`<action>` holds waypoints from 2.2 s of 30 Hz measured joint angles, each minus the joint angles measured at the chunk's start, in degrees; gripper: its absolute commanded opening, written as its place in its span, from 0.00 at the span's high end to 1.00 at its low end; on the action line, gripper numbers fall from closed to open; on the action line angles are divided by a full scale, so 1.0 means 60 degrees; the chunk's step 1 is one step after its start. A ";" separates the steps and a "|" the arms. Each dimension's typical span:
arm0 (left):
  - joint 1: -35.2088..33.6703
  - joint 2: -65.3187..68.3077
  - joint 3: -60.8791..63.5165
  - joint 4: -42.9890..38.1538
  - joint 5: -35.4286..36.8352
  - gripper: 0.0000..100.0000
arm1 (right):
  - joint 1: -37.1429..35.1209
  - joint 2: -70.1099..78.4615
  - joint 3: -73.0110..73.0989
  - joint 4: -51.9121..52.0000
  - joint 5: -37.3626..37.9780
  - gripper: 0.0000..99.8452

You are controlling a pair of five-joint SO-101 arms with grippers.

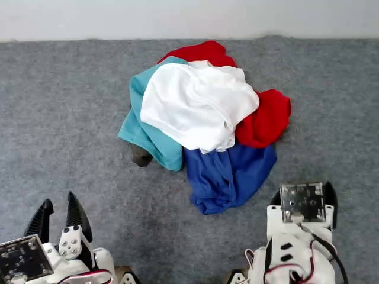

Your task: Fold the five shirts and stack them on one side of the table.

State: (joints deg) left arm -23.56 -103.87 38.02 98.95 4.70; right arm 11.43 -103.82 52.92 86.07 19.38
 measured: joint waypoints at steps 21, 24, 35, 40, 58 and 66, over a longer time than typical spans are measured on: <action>-0.0234 0.0689 0.0982 -0.2330 -0.0571 0.86 | 0.0044 0.0864 0.0029 -0.0659 0.1729 0.76; -0.0234 0.1832 0.1114 -0.3223 -0.0601 0.86 | 0.0044 0.1861 0.0029 -0.1026 0.1729 0.76; 0.0103 0.8015 0.1172 -0.3971 -0.0645 0.86 | 0.0044 0.6930 0.0029 -0.2432 0.1729 0.76; 0.1597 1.1121 0.1201 -0.4498 -0.1158 0.86 | 0.0044 0.9524 0.0029 -0.3414 0.1421 0.76; 0.4308 1.5223 -0.2901 -0.3795 -0.2901 0.85 | -0.1216 1.2894 -0.1158 -0.3956 0.0791 0.76; 0.4806 1.5883 -0.4059 -0.5963 -0.2945 0.72 | -0.1216 1.2894 -0.0938 -0.4615 0.0791 0.75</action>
State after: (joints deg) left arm 5.27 -8.57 13.67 63.16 -12.97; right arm 4.13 -26.46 47.30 58.37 24.13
